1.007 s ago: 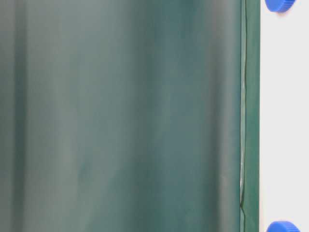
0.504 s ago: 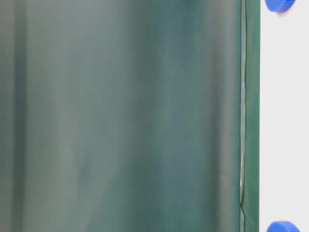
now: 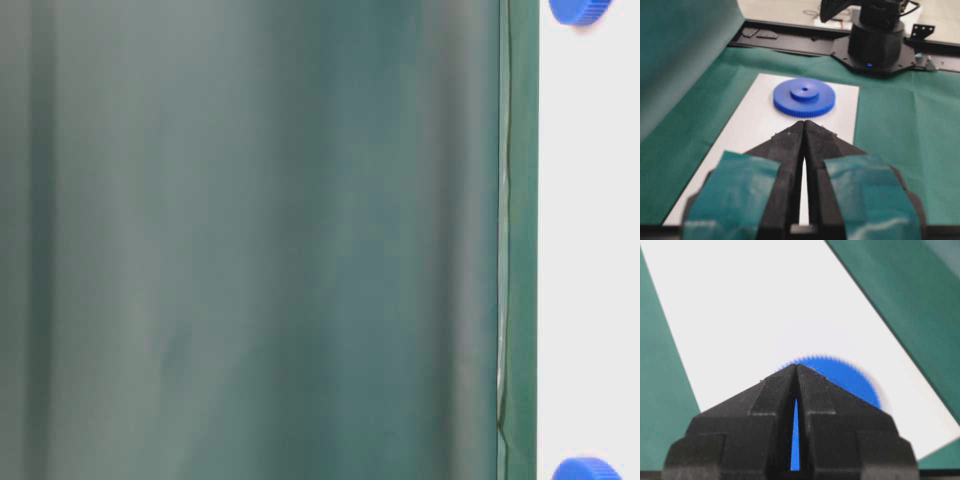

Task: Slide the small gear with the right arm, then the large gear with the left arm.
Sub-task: 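Lower the right gripper onto the hub of the small blue gear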

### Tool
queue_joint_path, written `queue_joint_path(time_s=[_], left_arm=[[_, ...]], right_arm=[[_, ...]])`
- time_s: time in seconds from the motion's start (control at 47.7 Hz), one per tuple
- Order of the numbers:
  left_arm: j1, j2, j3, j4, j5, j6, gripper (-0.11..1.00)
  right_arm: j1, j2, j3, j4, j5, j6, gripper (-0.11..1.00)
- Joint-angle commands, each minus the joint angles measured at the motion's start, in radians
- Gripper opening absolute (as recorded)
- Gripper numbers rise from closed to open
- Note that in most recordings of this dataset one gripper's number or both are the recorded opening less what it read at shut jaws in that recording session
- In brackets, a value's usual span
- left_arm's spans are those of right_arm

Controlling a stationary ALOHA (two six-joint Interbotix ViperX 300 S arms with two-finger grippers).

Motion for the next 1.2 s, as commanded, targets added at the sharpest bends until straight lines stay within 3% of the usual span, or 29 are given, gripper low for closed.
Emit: queue_joint_path(time_s=[0.0,0.294,0.713,1.175], left_arm=[[0.003,0.011,-0.011,-0.003,-0.006,0.002,0.00],[0.003,0.009,-0.008,-0.002,-0.006,0.002,0.00],[0.002,0.011,0.000,-0.003,-0.011,0.002,0.00],[0.003,0.011,0.009,-0.002,-0.012,0.002,0.00]], right_arm=[[-0.003,0.008,-0.008,-0.012,-0.003,0.003,0.50],[-0.005,0.072,0.044,-0.014,-0.098,0.009,0.50],[-0.006,0.250,0.126,-0.014,-0.281,0.092,0.50],[-0.041,0.514,0.098,-0.015,-0.413,0.120,0.50]])
